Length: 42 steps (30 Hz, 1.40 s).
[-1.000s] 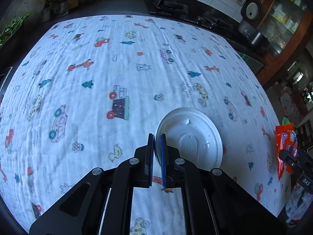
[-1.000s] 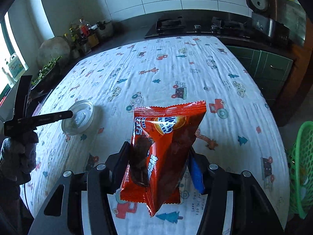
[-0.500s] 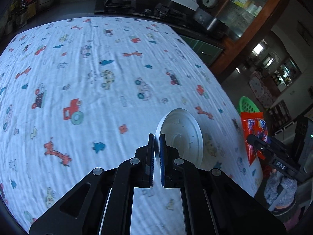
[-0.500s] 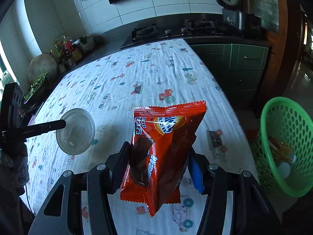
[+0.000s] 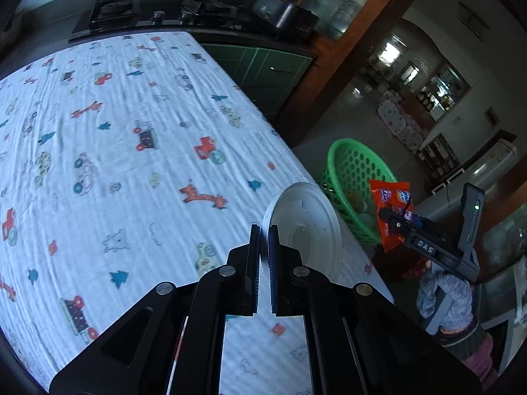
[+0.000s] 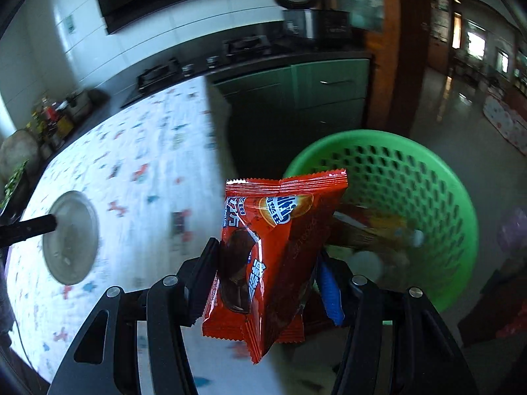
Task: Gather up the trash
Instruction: 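Carry the snack packet over the basket and open the right tool, then carry the white lid over the basket and open the left tool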
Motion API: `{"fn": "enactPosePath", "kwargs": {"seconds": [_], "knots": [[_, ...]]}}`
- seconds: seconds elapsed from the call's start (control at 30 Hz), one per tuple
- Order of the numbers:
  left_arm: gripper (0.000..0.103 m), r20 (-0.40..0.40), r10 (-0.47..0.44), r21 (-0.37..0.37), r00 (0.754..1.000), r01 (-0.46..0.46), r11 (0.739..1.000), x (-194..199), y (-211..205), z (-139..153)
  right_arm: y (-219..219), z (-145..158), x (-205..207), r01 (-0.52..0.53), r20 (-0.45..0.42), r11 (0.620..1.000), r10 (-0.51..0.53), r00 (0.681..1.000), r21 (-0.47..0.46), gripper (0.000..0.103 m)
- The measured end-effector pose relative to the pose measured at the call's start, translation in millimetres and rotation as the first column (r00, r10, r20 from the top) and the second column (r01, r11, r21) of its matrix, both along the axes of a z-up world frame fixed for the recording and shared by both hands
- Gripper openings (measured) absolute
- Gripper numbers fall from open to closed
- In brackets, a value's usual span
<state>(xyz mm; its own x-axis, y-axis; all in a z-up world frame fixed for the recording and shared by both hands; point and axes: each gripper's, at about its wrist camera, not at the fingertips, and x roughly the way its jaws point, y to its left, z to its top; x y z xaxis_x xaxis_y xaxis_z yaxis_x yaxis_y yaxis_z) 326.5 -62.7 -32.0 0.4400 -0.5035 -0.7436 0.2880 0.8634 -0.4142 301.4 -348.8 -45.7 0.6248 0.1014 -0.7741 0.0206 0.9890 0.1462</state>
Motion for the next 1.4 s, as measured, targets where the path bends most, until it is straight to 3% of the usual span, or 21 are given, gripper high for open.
{"fn": "enactPosePath", "kwargs": {"seconds": [0.37, 0.57, 1.0, 1.4], "knots": [[0.004, -0.012, -0.116, -0.020, 0.993, 0.116, 0.993, 28, -97, 6, -95, -22, 20, 0.169, -0.040, 0.984, -0.171, 0.984, -0.062, 0.056], [0.004, -0.020, -0.167, -0.012, 0.986, 0.166, 0.986, 43, -143, 3, -121, -27, 29, 0.202, -0.034, 0.978, -0.204, 0.978, -0.054, 0.071], [0.004, -0.052, -0.192, 0.019, 0.980, 0.193, 0.981, 82, -215, -26, -131, -14, 1, 0.190, 0.025, 0.979, -0.189, 0.982, -0.080, 0.083], [0.007, -0.095, -0.186, 0.062, 0.978, 0.192, 0.979, 83, -227, -55, -127, -10, -29, 0.164, 0.046, 0.984, -0.161, 0.986, -0.071, 0.085]]}}
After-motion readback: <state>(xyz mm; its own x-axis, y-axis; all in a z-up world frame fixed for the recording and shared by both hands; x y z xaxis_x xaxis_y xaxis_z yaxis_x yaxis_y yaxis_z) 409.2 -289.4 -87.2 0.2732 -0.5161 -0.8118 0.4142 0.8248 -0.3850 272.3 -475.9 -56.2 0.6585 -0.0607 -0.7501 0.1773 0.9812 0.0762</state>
